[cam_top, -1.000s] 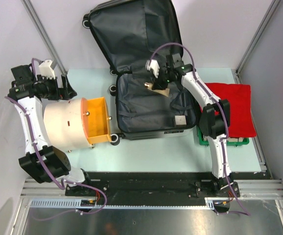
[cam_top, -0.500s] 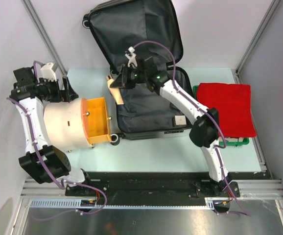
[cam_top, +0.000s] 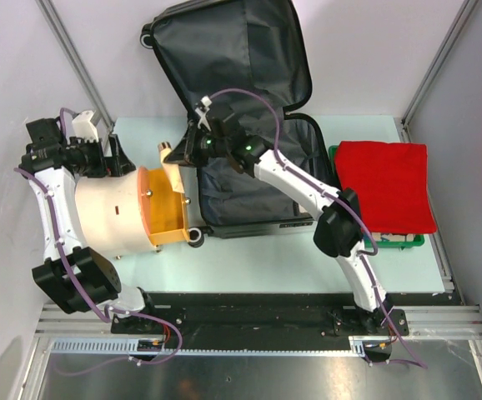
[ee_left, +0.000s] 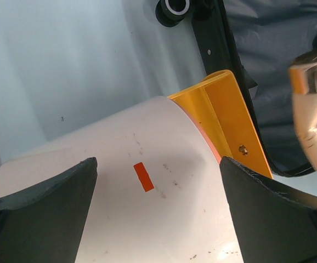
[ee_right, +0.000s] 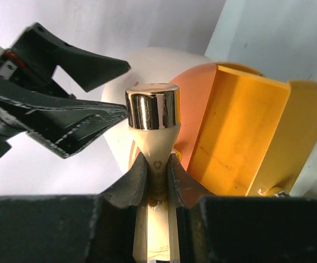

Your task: Open, take out, and arrange the luggage

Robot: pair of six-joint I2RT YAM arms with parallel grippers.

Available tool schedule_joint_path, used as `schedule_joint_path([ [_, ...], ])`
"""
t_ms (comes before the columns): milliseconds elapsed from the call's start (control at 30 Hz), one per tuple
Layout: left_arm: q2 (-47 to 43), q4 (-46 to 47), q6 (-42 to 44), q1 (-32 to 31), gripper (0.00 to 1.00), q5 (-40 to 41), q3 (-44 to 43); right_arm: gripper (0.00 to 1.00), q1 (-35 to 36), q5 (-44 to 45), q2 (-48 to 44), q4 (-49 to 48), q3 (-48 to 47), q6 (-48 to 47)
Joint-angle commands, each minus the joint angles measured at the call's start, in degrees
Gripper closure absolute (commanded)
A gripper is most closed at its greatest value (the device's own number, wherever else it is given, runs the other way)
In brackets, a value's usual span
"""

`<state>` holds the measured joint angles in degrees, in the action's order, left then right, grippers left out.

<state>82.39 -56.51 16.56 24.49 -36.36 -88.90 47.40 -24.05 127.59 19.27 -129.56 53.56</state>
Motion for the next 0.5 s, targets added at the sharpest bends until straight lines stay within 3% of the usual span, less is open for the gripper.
schedule_joint_path([
  [0, -2.23, 0.35, -0.30, -0.41, 0.02, -2.57, 0.40, 0.93, 3.57, 3.75, 1.43, -1.96, -0.34, 4.18],
  [100, -2.15, 0.35, -0.38, -0.41, 0.02, -2.75, 0.31, 0.66, 4.54, 5.86, 1.79, 0.51, -1.05, 4.45],
  [133, -2.15, 0.26, -0.21, -0.41, 0.02, -2.93, 0.31, 0.50, 4.81, 6.38, 1.61, 0.77, -1.14, 4.27],
  [167, -2.15, 0.26, -0.21, -0.41, 0.02, -2.84, 0.22, 0.41, 4.81, 6.82, 1.44, 1.03, -1.22, 3.75],
  [300, -1.97, 0.26, -0.12, -0.41, 0.02, -3.02, 0.13, 0.33, 4.81, 8.15, -0.32, 1.39, -1.22, 1.38],
  [433, -2.06, 0.26, -0.21, -0.41, 0.02, -3.10, -0.04, 0.33, 1.31, 4.99, -3.22, -1.24, 1.31, -4.24],
  [467, -2.32, 0.26, -0.21, -0.41, 0.01, -3.02, -0.13, 0.35, 0.16, 3.59, -5.31, -2.82, 5.94, -7.13],
])
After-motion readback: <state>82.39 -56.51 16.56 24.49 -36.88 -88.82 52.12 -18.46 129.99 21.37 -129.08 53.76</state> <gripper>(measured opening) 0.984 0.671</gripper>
